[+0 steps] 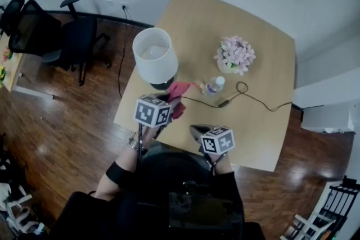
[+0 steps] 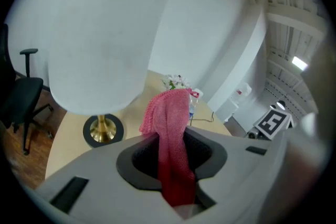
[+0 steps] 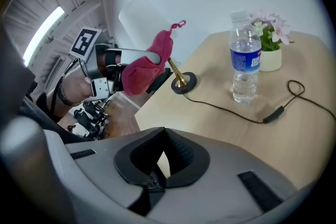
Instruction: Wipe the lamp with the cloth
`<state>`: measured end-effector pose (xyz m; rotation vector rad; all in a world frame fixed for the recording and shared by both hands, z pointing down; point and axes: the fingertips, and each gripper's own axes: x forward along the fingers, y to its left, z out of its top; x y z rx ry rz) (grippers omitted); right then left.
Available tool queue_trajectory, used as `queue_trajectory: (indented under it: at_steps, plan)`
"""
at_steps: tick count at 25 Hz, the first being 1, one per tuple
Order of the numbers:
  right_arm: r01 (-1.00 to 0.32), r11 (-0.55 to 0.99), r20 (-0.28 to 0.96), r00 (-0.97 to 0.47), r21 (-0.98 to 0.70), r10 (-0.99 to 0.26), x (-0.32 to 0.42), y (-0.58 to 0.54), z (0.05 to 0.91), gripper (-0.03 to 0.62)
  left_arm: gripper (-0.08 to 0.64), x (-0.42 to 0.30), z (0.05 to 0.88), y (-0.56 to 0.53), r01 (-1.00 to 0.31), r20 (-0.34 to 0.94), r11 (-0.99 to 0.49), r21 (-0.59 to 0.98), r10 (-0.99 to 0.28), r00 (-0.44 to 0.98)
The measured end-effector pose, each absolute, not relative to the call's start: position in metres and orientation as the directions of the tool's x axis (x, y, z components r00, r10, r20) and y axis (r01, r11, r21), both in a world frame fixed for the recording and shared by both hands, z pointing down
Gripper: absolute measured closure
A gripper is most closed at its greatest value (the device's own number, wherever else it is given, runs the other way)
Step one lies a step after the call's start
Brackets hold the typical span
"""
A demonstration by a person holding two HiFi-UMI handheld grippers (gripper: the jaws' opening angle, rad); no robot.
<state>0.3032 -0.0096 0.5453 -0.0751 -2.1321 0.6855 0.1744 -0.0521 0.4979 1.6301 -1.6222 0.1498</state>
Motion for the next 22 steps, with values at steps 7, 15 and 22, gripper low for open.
queue_trajectory:
  at_steps: [7,15,22]
  plan:
    - [-0.054,0.867,0.697,-0.619,-0.496,0.361,0.302,-0.039,0.529,0.589,0.453,0.161,0.414,-0.083,-0.893,0.481,0.244,0.378,-0.876,-0.036]
    - [0.07,0.843,0.661,-0.588,-0.533,0.466,0.292,-0.052,0.535,0.588,0.453,0.126,0.343,-0.109,-0.85,0.364,0.366,0.378,-0.903,-0.227]
    - [0.15,0.811,0.642,-0.538,-0.565,0.547,0.287,-0.051,0.538,0.589,0.453,0.108,0.323,-0.112,-0.748,0.325,0.461,0.477,-0.883,-0.338]
